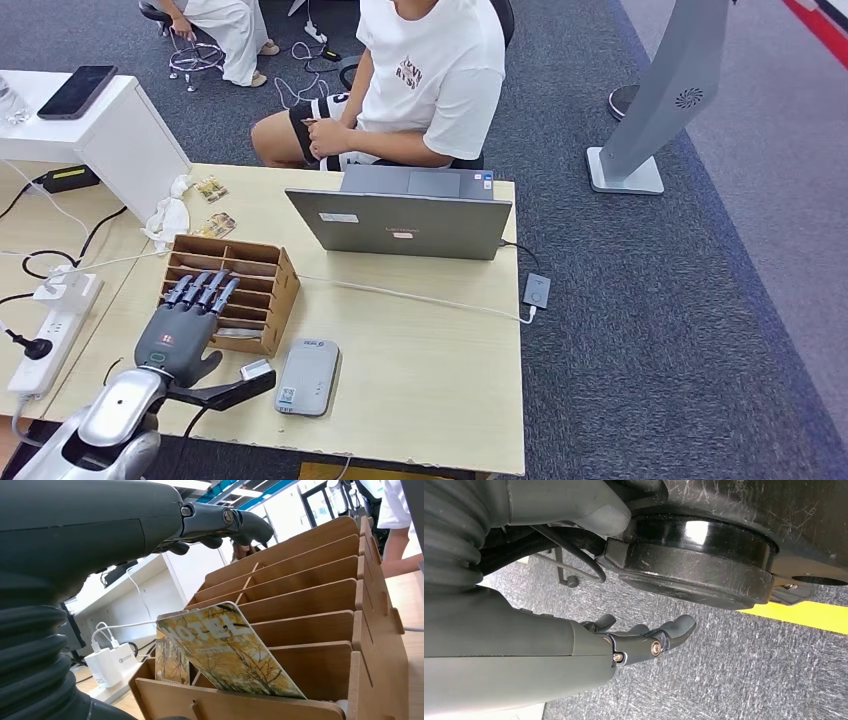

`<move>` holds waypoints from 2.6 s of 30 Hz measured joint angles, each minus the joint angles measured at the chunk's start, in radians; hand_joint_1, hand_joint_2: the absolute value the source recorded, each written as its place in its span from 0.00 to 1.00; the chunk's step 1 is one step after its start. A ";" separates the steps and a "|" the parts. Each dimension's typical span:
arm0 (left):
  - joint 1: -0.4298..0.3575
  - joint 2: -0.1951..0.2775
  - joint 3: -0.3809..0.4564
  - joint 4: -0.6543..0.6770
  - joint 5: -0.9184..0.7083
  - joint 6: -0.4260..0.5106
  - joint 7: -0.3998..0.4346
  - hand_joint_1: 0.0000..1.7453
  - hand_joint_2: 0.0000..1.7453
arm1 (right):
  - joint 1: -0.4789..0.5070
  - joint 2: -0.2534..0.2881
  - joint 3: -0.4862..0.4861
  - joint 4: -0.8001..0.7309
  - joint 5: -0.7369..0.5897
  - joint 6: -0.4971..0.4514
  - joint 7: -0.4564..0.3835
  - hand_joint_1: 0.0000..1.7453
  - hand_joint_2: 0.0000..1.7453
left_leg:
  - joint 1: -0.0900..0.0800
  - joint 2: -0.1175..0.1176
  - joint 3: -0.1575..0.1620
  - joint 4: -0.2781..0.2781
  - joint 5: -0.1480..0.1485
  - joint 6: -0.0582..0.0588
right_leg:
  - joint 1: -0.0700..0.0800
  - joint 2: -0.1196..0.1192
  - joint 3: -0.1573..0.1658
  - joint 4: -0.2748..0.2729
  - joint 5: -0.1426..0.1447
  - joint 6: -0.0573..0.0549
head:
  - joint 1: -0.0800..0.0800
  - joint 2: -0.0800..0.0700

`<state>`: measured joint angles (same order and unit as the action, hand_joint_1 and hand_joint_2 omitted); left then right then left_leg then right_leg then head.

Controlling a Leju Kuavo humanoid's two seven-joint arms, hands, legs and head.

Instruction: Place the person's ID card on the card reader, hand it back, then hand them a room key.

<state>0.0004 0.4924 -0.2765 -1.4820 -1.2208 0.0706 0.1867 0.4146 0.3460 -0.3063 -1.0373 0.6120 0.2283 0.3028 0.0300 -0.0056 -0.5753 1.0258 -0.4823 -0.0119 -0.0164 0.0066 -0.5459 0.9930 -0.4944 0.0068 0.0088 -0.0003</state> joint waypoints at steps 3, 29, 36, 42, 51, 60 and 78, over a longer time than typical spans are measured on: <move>-0.006 -0.004 -0.005 0.010 -0.002 0.001 -0.007 0.00 1.00 | 0.001 0.000 0.000 -0.003 0.000 0.003 0.000 0.00 1.00 | 0.000 0.000 0.000 0.000 0.000 0.000 | 0.000 0.000 0.000 0.000 0.000 0.000 | 0.000 0.000; -0.001 -0.004 -0.043 0.017 0.043 0.072 -0.083 1.00 1.00 | 0.033 0.000 0.000 -0.059 0.013 0.056 -0.010 0.00 1.00 | 0.000 0.001 0.000 0.000 0.000 0.000 | 0.000 0.001 0.000 0.000 0.000 0.000 | 0.000 0.000; 0.076 0.031 -0.040 -0.108 0.064 0.167 -0.105 1.00 1.00 | 0.066 0.000 0.006 -0.100 -0.053 0.046 0.020 0.00 1.00 | 0.000 0.002 0.000 0.000 0.000 0.000 | 0.000 0.002 0.000 0.000 0.000 0.000 | 0.000 0.000; 0.238 0.122 0.007 -0.413 0.055 0.310 -0.121 1.00 1.00 | 0.132 0.000 0.043 -0.187 -0.149 0.011 0.073 0.00 1.00 | 0.000 0.002 -0.001 0.000 -0.002 0.000 | 0.000 0.002 -0.001 0.000 -0.001 0.000 | 0.000 0.000; 0.342 0.190 0.091 -0.633 0.090 0.403 -0.142 1.00 1.00 | 0.173 0.000 0.078 -0.253 -0.184 -0.003 0.087 0.00 1.00 | 0.000 0.001 0.001 0.000 -0.002 0.001 | 0.000 -0.001 0.000 0.000 -0.003 -0.001 | 0.000 0.000; -0.046 0.158 0.082 -0.421 0.216 0.207 -0.117 1.00 1.00 | 0.177 0.000 0.074 -0.278 -0.151 0.051 0.078 0.00 1.00 | 0.000 -0.005 0.001 0.000 0.004 0.001 | 0.000 -0.006 0.000 0.000 0.002 -0.001 | 0.001 0.000; -0.432 0.101 0.057 0.071 0.153 0.331 -0.087 1.00 1.00 | 0.110 -0.043 0.077 -0.152 -0.177 -0.005 0.006 0.00 1.00 | 0.000 0.003 -0.001 0.000 0.006 -0.001 | 0.000 0.001 -0.002 0.001 0.006 -0.003 | 0.001 0.000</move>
<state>-0.4314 0.5932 -0.2195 -1.4110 -1.0680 0.4012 0.0999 0.5244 0.3027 -0.2289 -1.1890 0.4349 0.2229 0.3083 0.0303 -0.0025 -0.5759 1.0259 -0.4767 -0.0125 -0.0161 0.0079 -0.5481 0.9942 -0.4883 0.0036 0.0094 -0.0002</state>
